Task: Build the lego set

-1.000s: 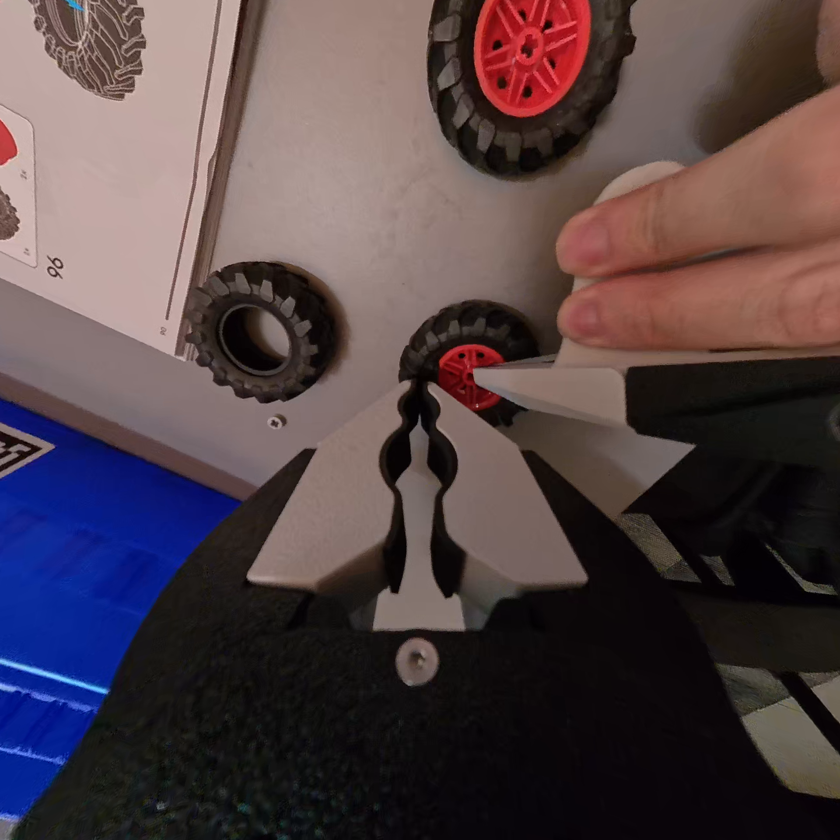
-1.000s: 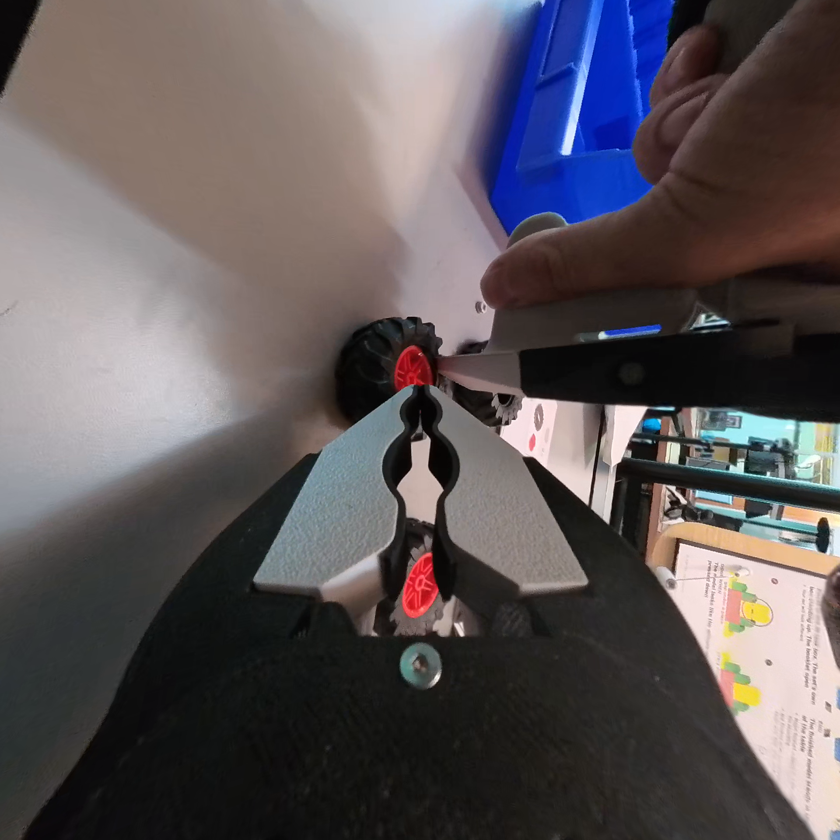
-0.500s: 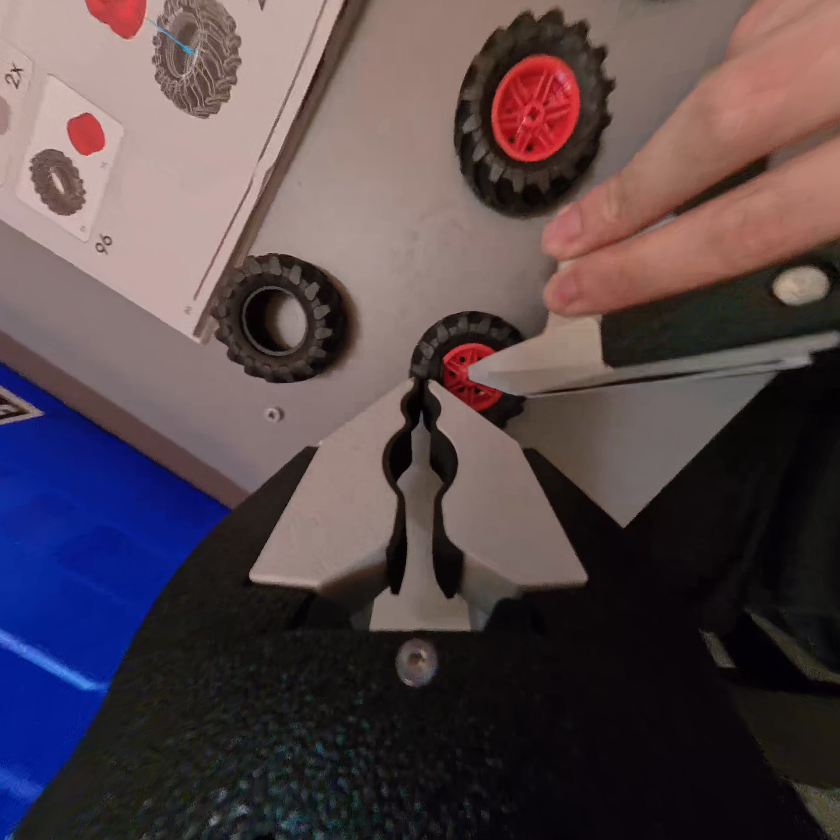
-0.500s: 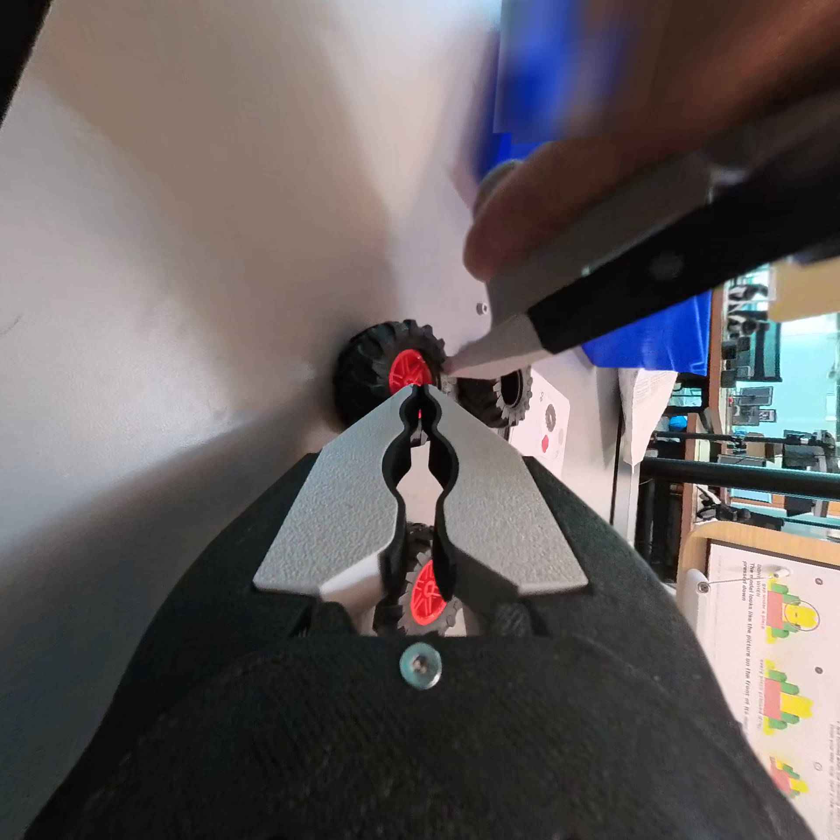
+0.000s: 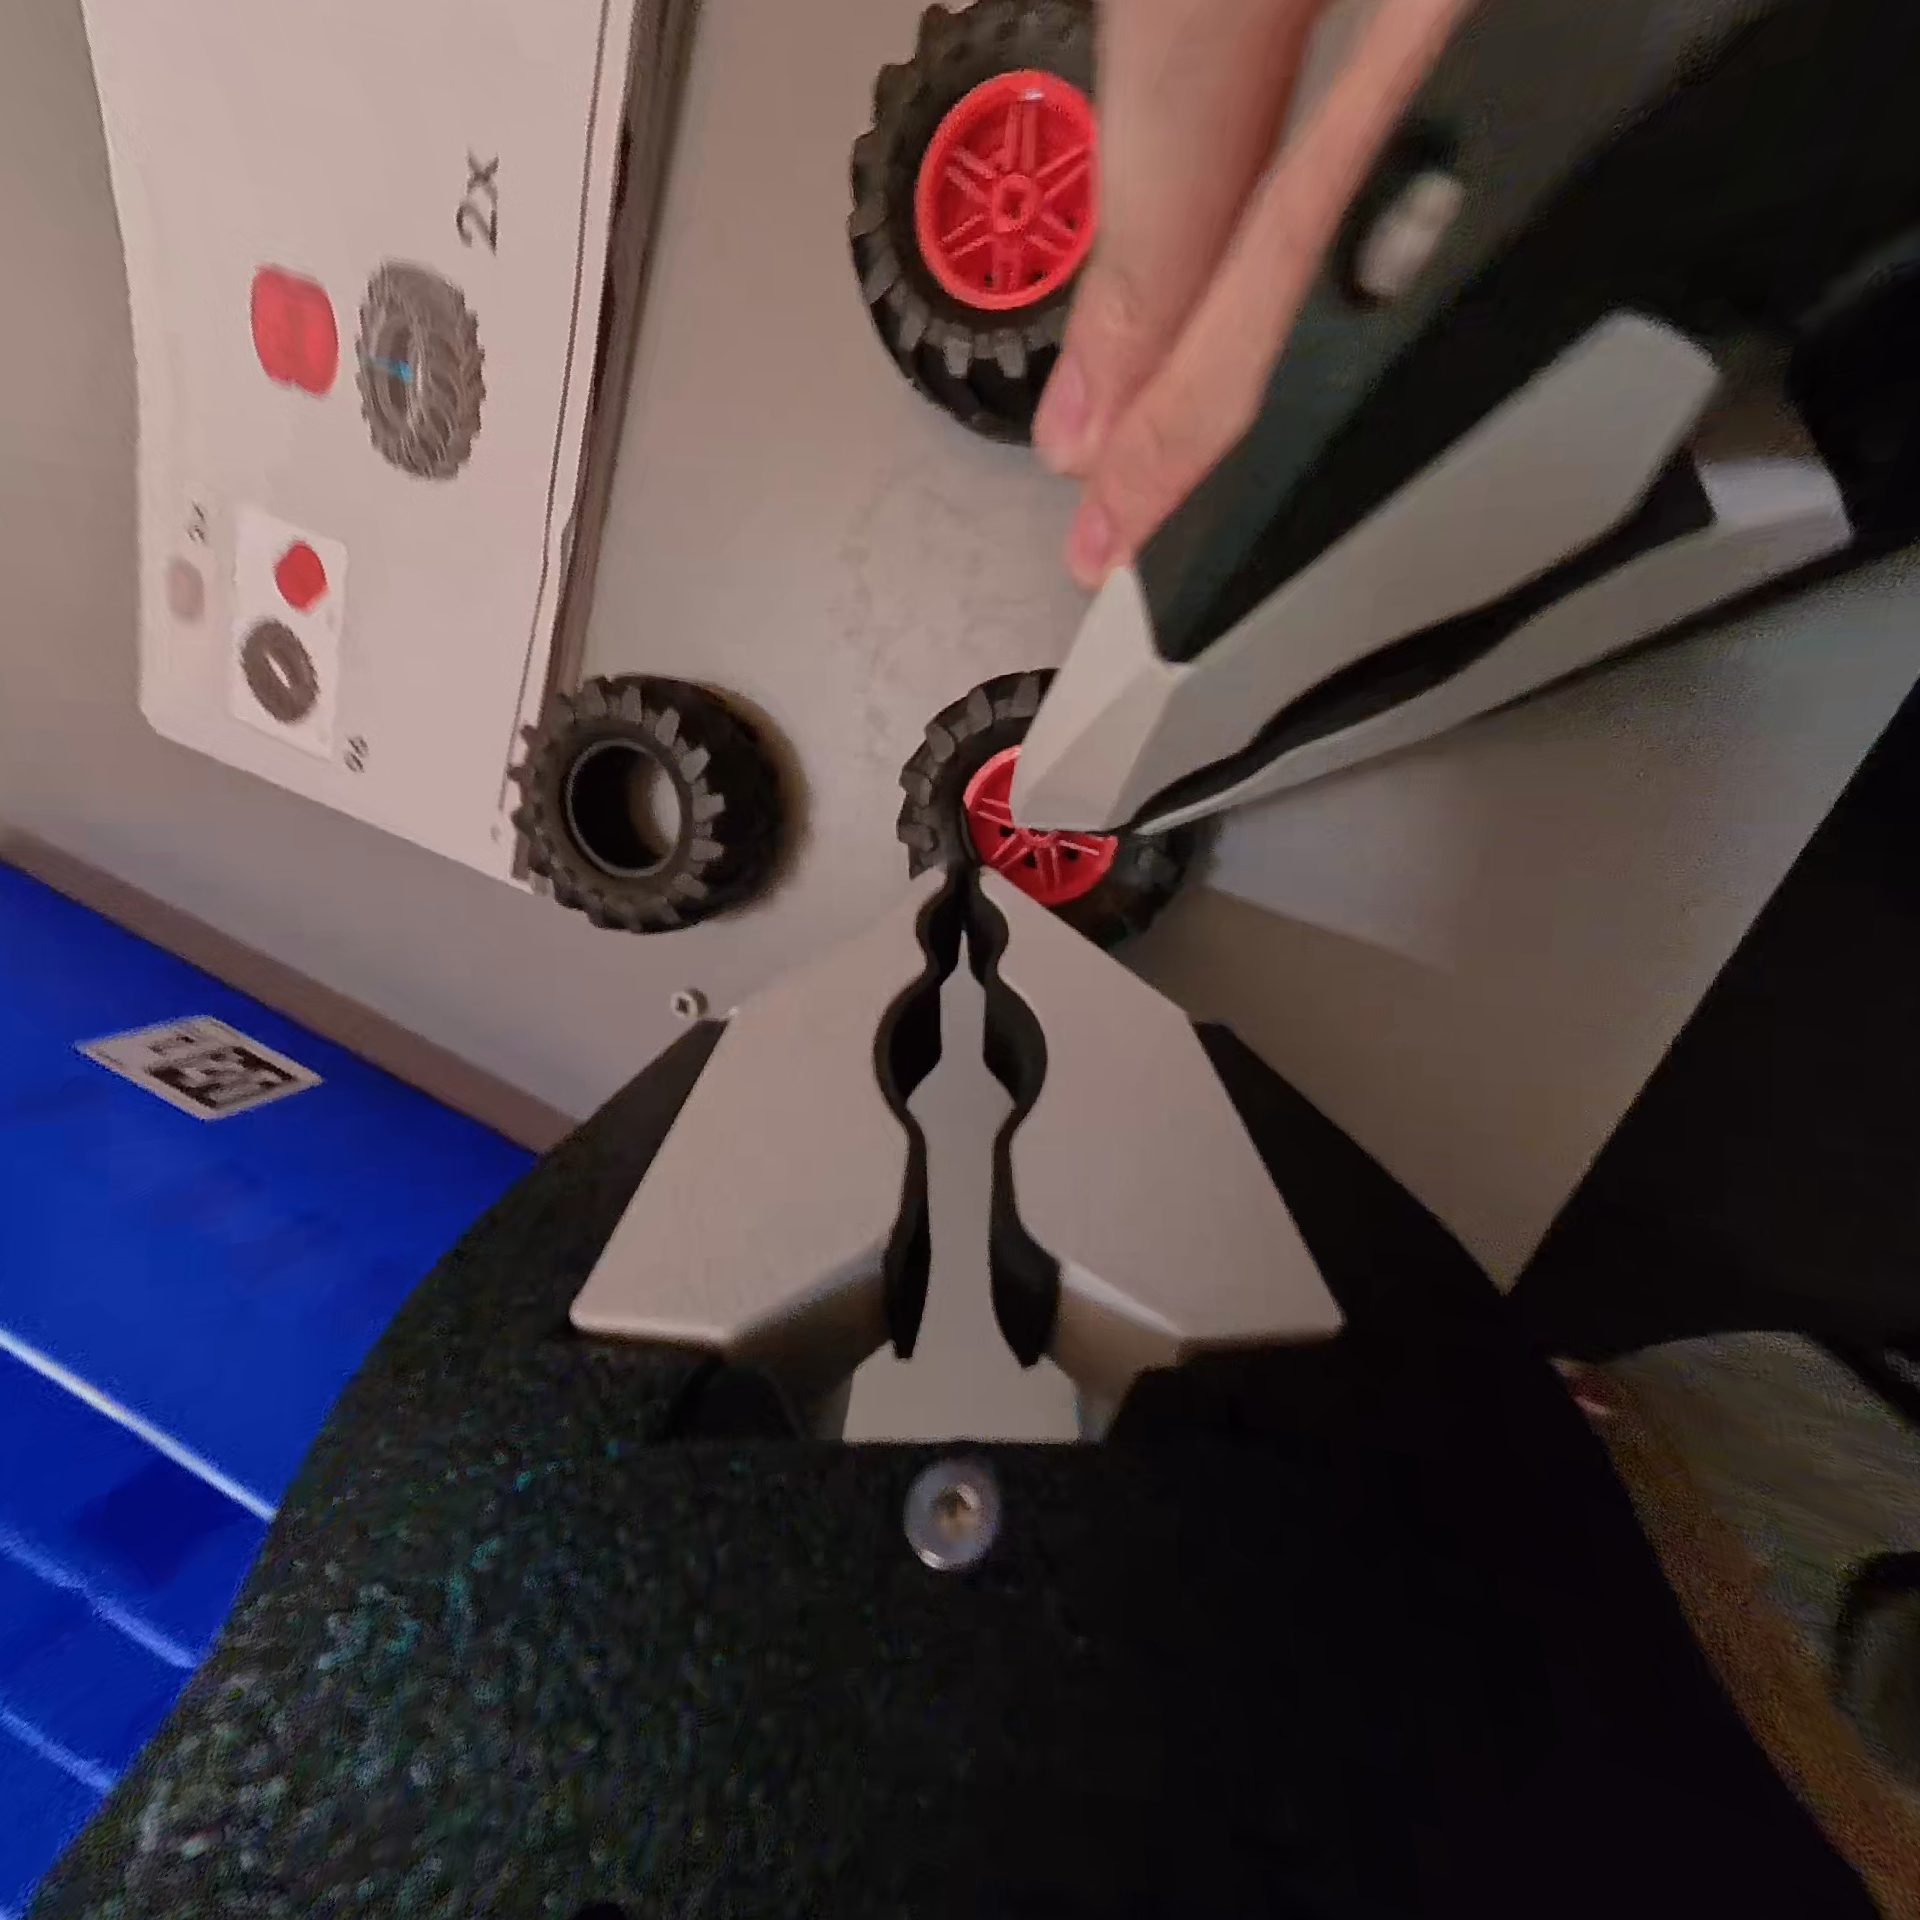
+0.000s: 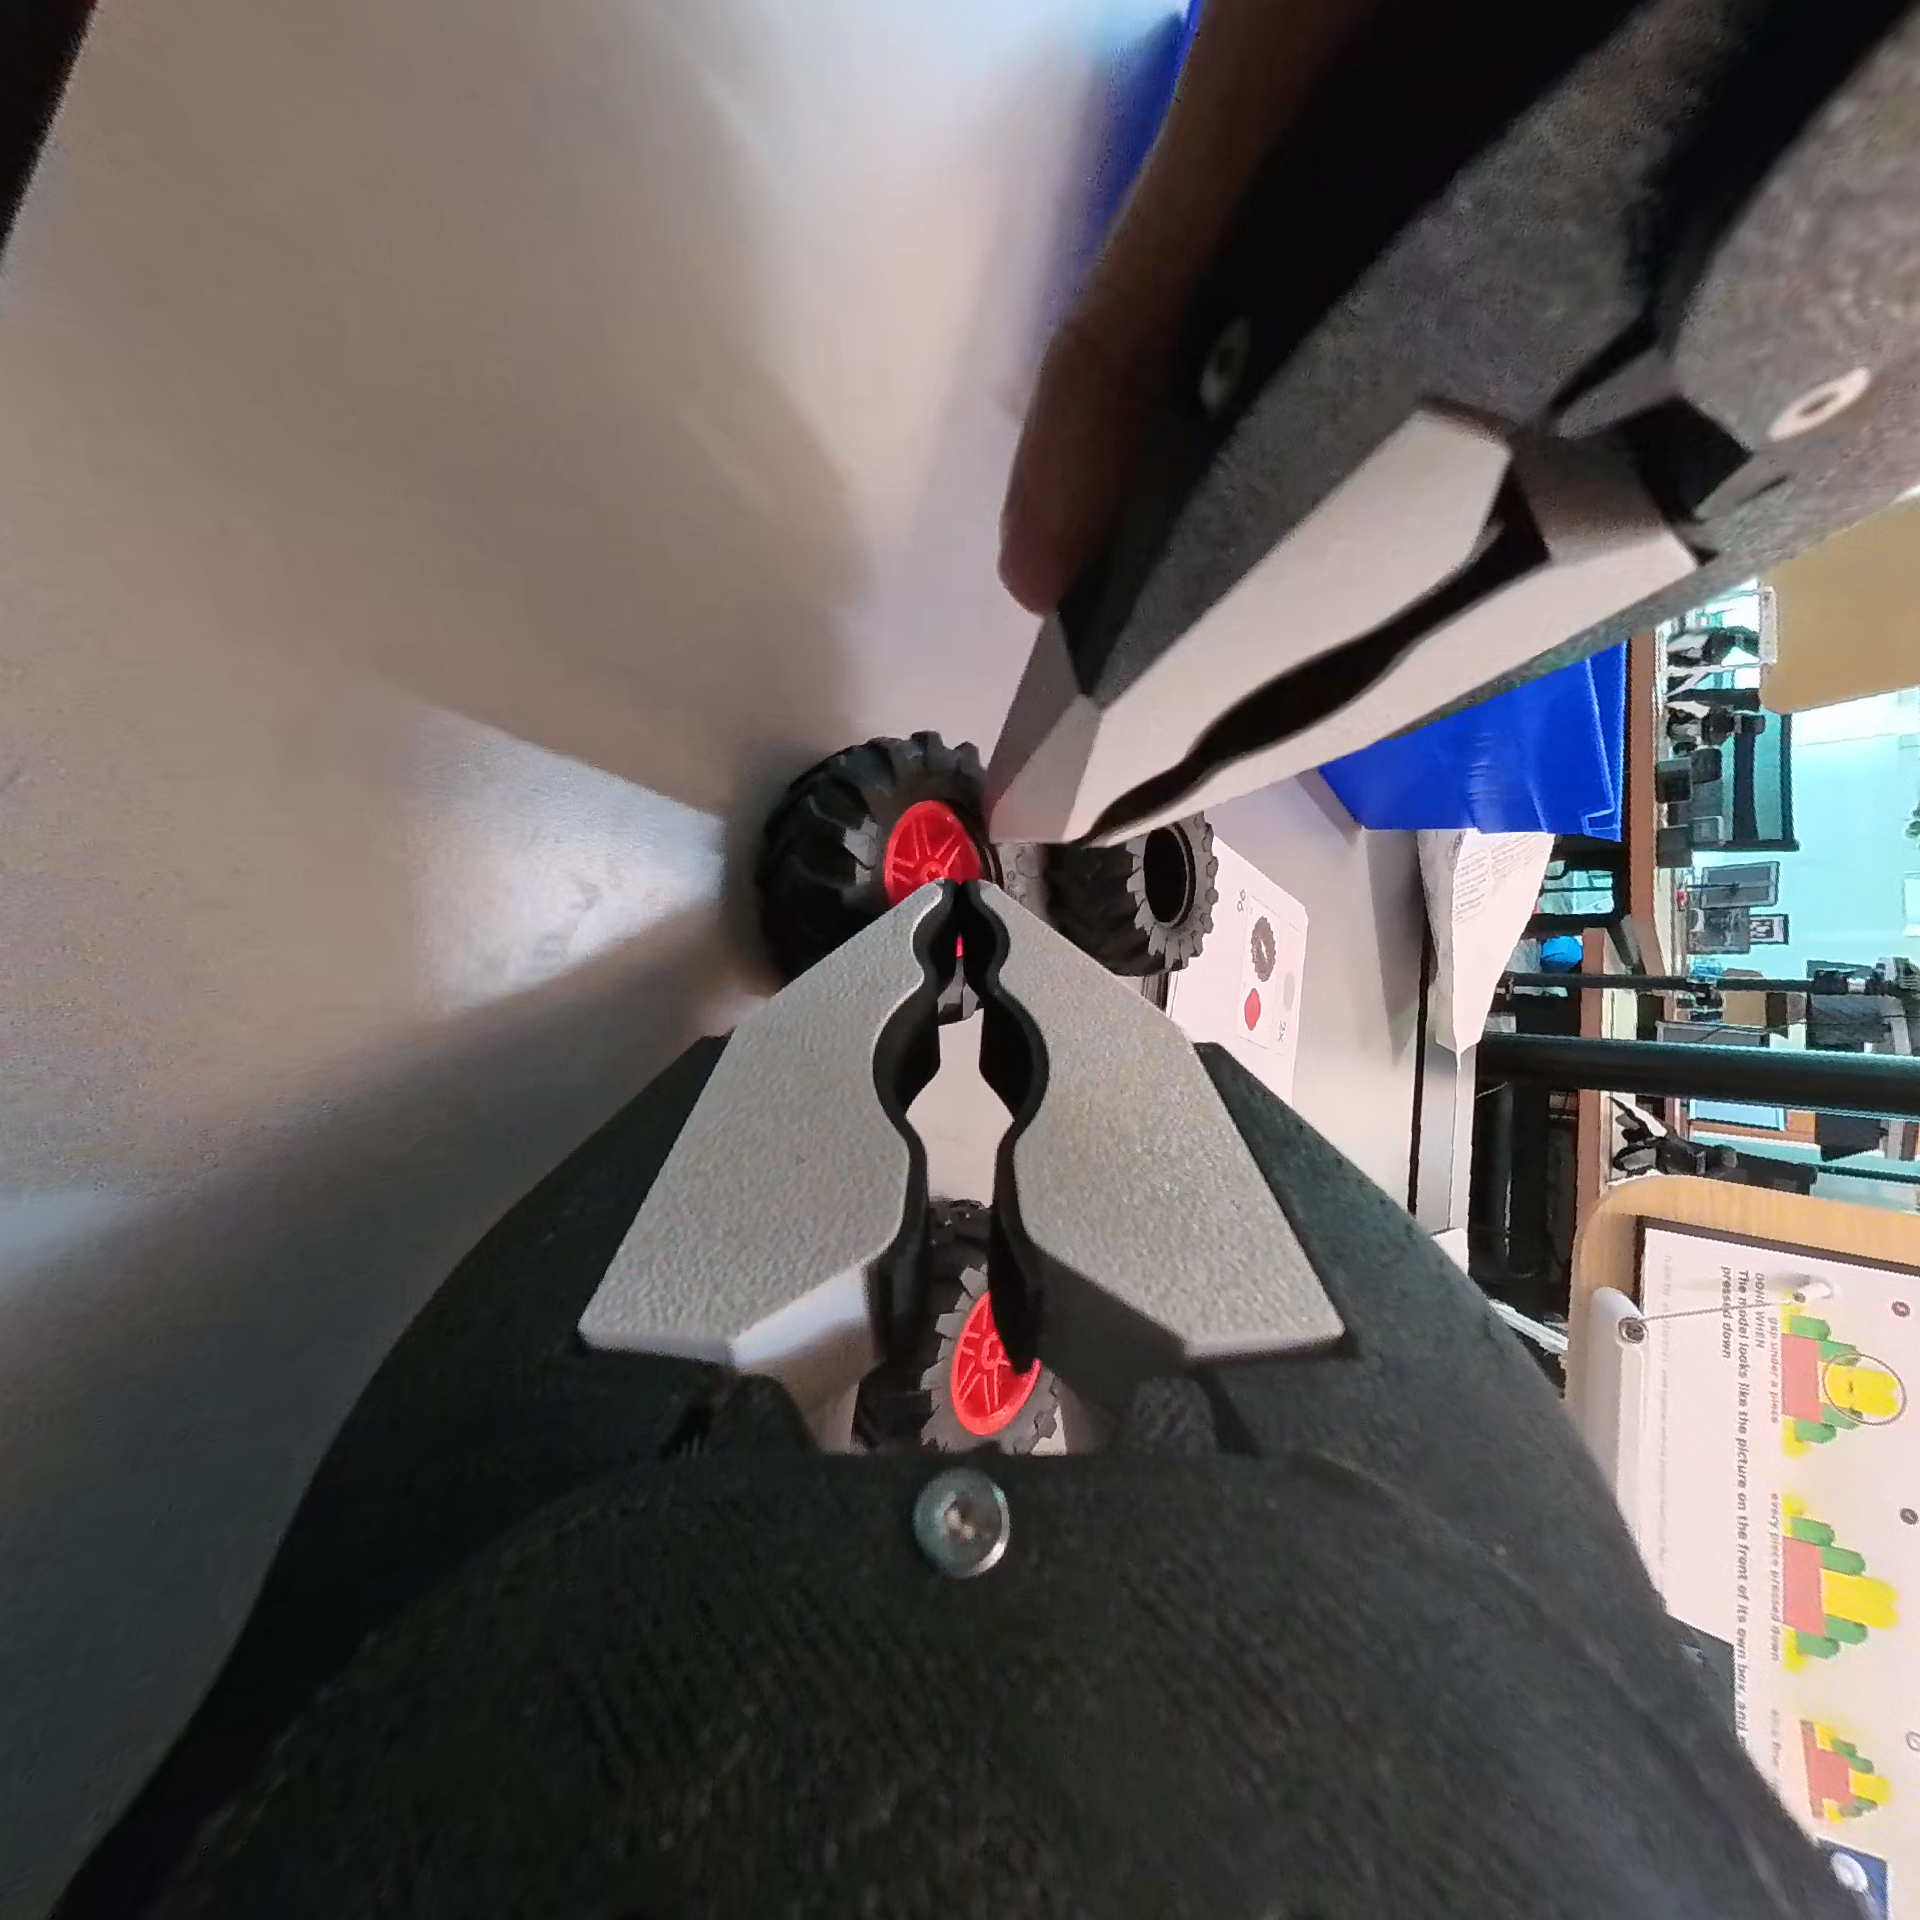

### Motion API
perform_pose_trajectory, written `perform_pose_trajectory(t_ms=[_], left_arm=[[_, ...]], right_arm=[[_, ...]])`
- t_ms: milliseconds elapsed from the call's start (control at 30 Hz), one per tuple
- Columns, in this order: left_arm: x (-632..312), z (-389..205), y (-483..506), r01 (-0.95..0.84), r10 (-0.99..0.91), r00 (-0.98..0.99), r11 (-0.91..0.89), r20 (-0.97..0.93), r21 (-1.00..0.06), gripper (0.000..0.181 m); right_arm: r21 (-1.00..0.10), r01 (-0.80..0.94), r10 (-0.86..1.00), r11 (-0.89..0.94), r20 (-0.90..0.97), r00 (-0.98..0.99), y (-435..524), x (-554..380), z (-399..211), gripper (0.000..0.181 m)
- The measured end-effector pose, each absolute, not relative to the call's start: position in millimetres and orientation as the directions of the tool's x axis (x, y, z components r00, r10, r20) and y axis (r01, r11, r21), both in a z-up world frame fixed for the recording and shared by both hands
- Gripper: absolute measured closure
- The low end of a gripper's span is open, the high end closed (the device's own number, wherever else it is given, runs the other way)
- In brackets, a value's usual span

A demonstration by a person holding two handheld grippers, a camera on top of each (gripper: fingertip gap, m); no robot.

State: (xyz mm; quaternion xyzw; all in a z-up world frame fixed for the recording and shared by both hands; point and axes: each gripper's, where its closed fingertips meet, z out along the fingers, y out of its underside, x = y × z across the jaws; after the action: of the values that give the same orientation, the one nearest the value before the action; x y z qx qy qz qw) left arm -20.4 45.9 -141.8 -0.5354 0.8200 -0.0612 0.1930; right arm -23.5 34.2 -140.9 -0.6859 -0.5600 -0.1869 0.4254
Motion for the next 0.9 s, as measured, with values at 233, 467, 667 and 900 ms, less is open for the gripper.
perform_pose_trajectory(t_ms=[233, 467, 667, 900], left_arm=[[-22, -144, 46, -0.844, -0.9, -0.354, 0.424, -0.254, -0.329, 0.181], [-22, -147, 49, -0.896, -0.92, -0.321, 0.372, -0.226, -0.242, 0.181], [-21, -151, 51, -0.953, -0.984, -0.164, 0.178, -0.075, -0.244, 0.181], [-20, -151, 50, -0.968, -0.99, -0.143, 0.142, -0.01, -0.207, 0.181]], right_arm=[[-0.389, 0.921, 0.61, -0.009, 0.728, 0.313, 35, -24, -141, 0.181], [-0.366, 0.931, 0.609, 0.011, 0.74, 0.284, 34, -25, -142, 0.181], [-0.314, 0.949, 0.601, 0.027, 0.764, 0.235, 34, -26, -142, 0.181], [-0.352, 0.936, 0.614, 0.014, 0.742, 0.27, 34, -25, -142, 0.181]])
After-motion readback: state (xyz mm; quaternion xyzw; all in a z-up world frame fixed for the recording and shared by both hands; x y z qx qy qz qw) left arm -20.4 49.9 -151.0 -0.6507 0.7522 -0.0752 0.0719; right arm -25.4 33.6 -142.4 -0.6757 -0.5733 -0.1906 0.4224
